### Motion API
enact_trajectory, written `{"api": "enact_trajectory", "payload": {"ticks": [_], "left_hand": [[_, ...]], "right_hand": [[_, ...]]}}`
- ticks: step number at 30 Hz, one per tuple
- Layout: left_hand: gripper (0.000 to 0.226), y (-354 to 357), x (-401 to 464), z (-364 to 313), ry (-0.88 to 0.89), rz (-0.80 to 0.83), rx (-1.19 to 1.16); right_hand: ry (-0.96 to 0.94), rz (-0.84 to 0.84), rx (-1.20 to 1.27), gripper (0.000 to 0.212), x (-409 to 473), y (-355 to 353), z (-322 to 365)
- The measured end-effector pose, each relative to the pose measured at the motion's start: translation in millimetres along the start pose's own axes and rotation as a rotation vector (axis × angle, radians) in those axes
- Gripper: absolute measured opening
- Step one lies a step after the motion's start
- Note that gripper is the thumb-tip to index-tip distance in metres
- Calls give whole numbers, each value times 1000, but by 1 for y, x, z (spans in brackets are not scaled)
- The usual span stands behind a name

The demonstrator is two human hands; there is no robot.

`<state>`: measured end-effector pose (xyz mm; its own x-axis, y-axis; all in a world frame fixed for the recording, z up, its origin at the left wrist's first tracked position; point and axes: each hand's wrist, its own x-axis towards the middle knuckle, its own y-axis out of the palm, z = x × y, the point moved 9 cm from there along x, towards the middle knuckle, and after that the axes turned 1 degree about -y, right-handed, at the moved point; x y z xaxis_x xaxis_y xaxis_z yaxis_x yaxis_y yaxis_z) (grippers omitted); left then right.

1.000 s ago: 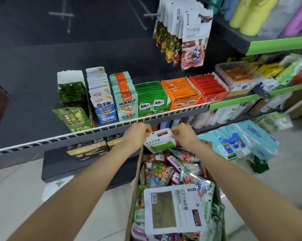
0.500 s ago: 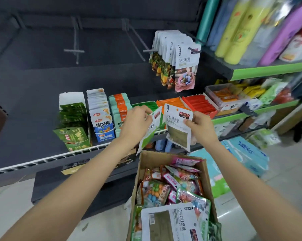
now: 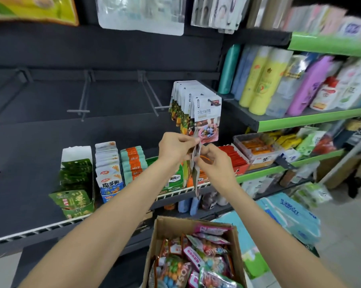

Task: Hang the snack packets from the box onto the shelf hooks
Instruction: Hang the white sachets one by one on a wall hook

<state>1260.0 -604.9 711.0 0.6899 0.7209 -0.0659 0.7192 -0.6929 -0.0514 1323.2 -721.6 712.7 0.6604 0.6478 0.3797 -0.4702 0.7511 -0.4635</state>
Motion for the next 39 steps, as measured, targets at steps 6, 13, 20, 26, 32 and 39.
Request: {"api": "enact_trajectory", "payload": {"ticks": [6,13,20,26,32,39], "left_hand": [[23,11,-9,-37,207,-18,425],[20,-11,3,-41,203,-78,433],[17,-9,9,-50,223,-92,432],[10,-26,10,-66,292,-276,398],[12,-23,10,-72,331,-337,459],[13,-10,15,-75,374,-326,534]], "right_hand": [[52,73,186,30,5,5,-6],[194,-92,275,43,24,-25,-36],[360,-121,440,8,43,-46,-57],[372,-279,437,7,70,-79,-77],[314,-285,396,13,101,-89,-74],[330,-335,322,21,125,-89,-80]]}}
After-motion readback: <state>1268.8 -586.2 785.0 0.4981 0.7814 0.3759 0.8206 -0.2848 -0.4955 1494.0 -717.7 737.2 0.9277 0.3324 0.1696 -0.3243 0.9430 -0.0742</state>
